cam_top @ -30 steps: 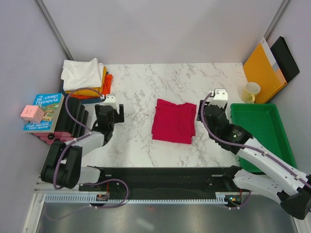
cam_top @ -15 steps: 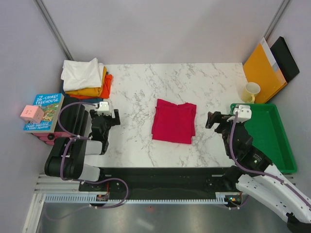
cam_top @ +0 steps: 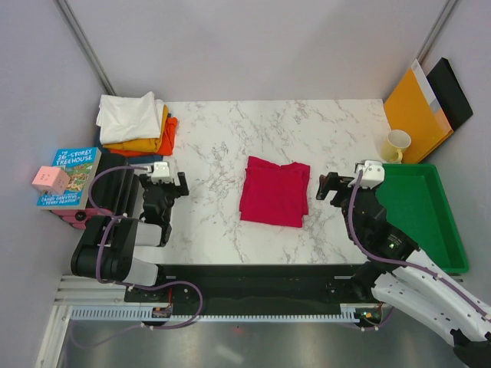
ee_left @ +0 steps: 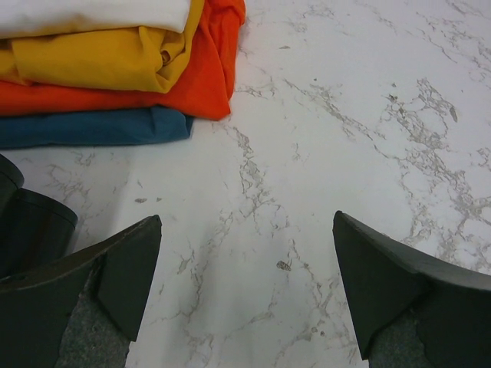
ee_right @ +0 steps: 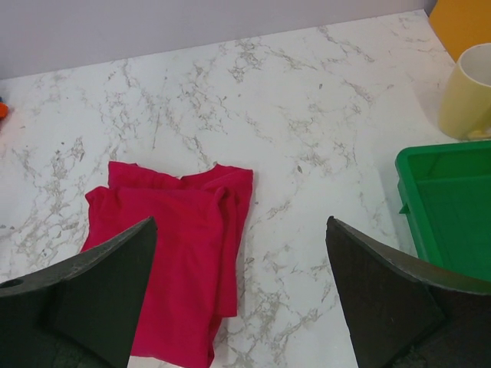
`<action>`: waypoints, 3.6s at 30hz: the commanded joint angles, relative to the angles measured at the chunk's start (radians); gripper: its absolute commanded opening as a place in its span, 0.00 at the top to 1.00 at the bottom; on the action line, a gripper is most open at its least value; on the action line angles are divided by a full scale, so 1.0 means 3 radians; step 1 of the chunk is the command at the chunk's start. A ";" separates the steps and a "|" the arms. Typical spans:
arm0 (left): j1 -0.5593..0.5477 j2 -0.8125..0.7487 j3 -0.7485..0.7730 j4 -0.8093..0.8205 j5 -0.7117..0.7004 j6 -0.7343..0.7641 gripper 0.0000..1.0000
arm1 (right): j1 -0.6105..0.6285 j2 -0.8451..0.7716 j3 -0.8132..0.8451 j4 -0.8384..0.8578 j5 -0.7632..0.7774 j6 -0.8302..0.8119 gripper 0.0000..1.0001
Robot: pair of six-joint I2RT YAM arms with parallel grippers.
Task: Fold and stack the t-shirts
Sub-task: Put the neatly folded tshirt into the corner of the board with the left arm
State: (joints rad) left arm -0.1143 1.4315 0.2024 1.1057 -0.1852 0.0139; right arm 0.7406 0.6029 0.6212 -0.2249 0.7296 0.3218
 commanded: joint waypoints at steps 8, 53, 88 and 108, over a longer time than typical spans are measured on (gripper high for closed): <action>-0.0003 0.0035 -0.0005 0.0287 -0.0180 -0.0092 0.00 | 0.0011 0.0327 0.0036 0.0708 0.0048 -0.0081 0.02; 0.0140 0.0495 0.3268 -0.5458 0.0927 -0.0222 0.00 | 0.0620 0.3022 0.2123 -0.1728 0.1302 0.1470 0.34; -0.0555 0.0720 0.2650 -0.4177 0.2969 -0.0700 0.25 | 0.0098 0.4310 0.1933 -0.0395 -0.0335 0.1801 0.72; -0.0831 0.1594 0.2925 -0.3537 0.2816 -0.1166 0.20 | 0.0093 0.4351 0.1902 -0.0488 -0.0402 0.1934 0.71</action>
State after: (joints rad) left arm -0.3393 1.8839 1.0328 -0.0002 0.6853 -0.2932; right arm 0.7681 1.8935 1.1698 -0.3595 0.6357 0.8703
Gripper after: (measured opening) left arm 0.798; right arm 0.283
